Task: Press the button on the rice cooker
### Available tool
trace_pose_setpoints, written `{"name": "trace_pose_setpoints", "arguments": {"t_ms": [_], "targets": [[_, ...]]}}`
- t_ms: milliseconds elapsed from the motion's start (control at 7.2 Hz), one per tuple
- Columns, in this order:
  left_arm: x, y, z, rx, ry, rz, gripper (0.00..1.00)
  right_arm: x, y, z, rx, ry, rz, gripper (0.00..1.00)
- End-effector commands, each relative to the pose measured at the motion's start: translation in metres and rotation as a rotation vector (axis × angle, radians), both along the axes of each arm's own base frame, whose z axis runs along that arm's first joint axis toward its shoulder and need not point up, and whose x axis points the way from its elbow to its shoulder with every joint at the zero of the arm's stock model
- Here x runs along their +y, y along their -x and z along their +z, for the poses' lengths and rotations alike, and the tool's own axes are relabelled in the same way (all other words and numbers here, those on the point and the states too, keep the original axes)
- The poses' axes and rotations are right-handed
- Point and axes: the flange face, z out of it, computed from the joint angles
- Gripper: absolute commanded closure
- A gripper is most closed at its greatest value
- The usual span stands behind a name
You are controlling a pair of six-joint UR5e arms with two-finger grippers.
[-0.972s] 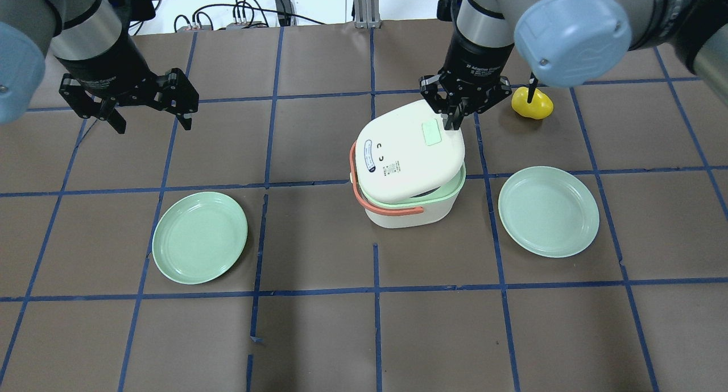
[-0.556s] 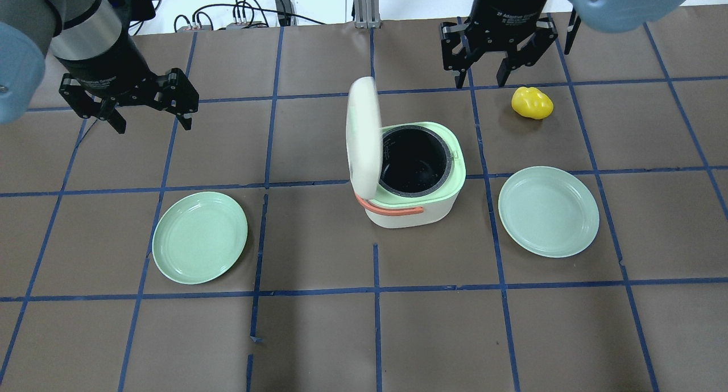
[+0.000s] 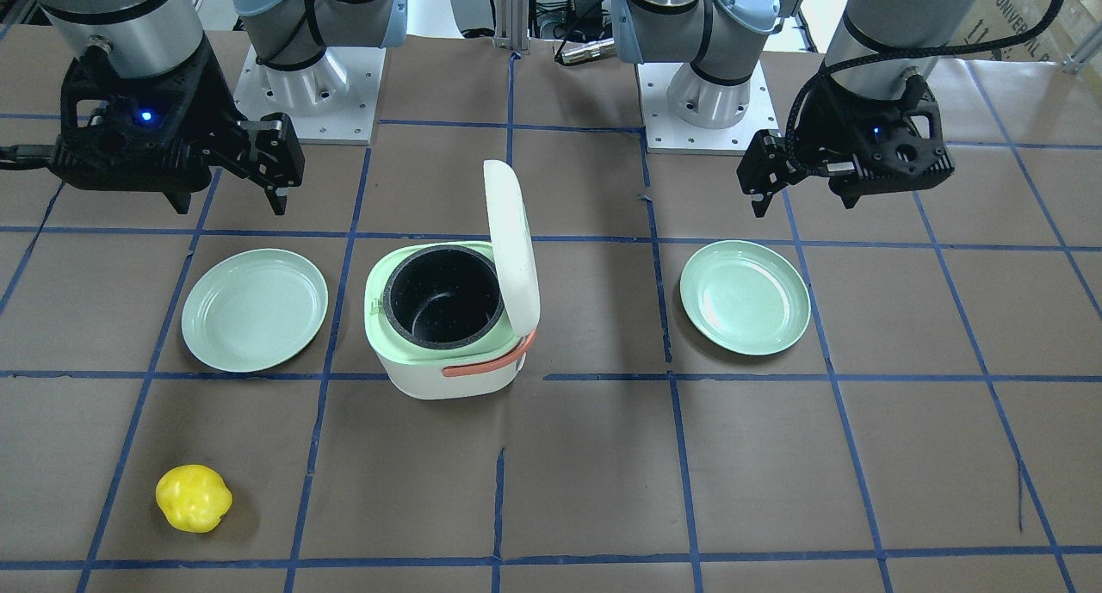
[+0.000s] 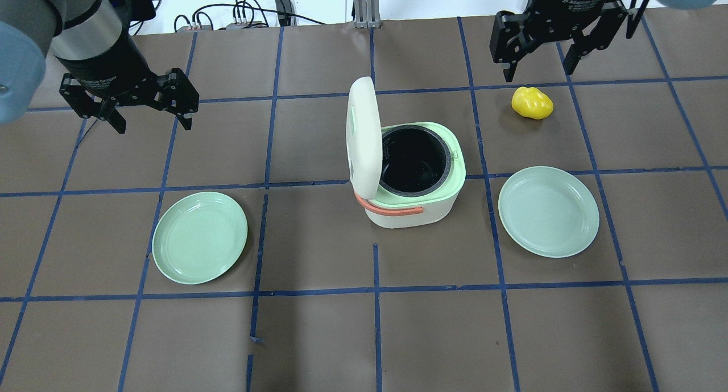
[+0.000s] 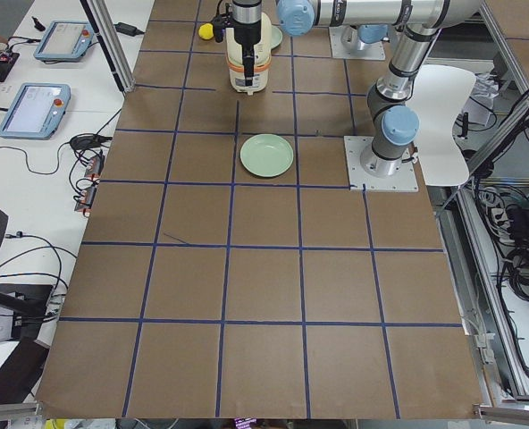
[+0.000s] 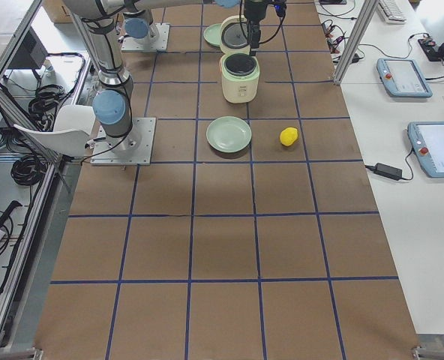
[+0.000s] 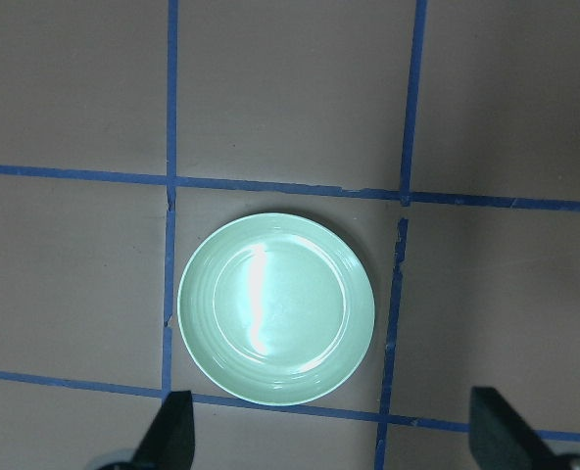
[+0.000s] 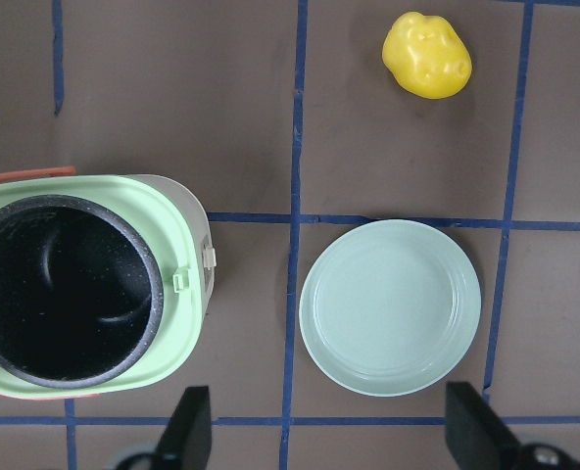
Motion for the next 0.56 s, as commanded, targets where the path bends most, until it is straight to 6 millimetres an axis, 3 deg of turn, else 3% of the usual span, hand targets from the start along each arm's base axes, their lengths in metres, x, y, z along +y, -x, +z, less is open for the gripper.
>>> {"name": "trace_pose_setpoints", "arguments": {"t_ms": [0,417], "targets": [[0.0,0.0,0.0,0.0,0.0,0.0,0.0,0.0059,0.0072,-0.0056,0.005,-0.007,0.018,0.01],[0.0,0.0,0.0,0.0,0.0,0.0,0.0,0.0083,0.0058,-0.0083,-0.001,-0.023,0.019,0.0]]}}
